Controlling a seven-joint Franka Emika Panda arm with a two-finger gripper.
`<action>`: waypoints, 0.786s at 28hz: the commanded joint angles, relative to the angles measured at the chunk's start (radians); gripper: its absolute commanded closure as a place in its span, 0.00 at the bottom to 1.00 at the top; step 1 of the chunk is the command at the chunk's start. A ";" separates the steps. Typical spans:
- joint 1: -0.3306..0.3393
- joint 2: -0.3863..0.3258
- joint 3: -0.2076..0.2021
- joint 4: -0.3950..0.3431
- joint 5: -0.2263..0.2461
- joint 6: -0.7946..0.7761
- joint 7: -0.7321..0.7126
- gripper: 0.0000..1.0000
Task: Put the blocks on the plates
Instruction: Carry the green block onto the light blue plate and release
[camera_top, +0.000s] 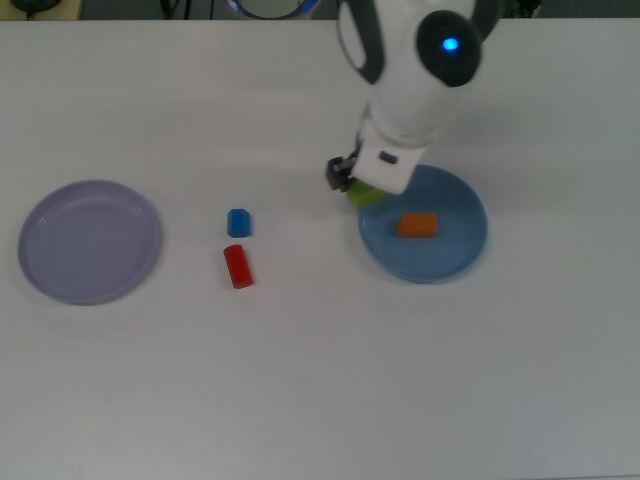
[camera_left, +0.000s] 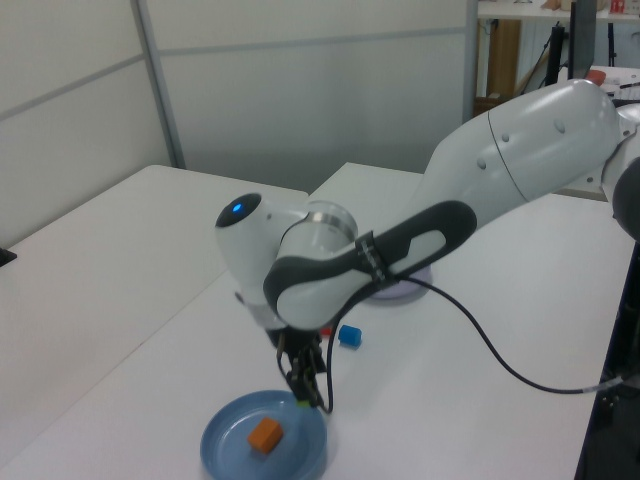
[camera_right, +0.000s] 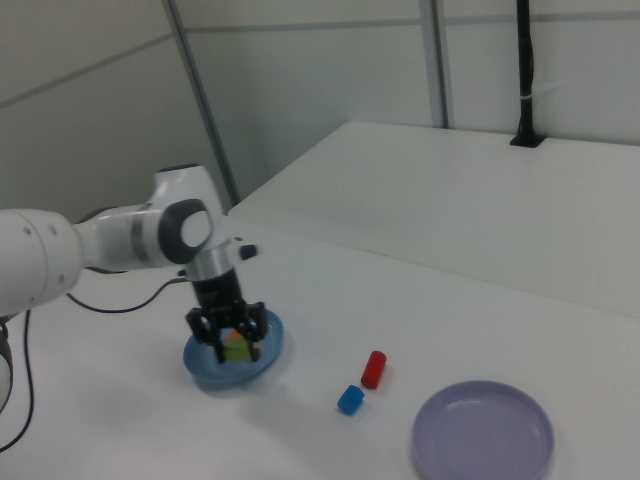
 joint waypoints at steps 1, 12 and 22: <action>0.076 0.005 -0.011 -0.007 -0.001 -0.004 0.076 0.77; 0.101 0.091 -0.011 0.055 -0.055 0.108 0.299 0.17; 0.057 0.049 -0.042 0.056 -0.041 0.091 0.299 0.00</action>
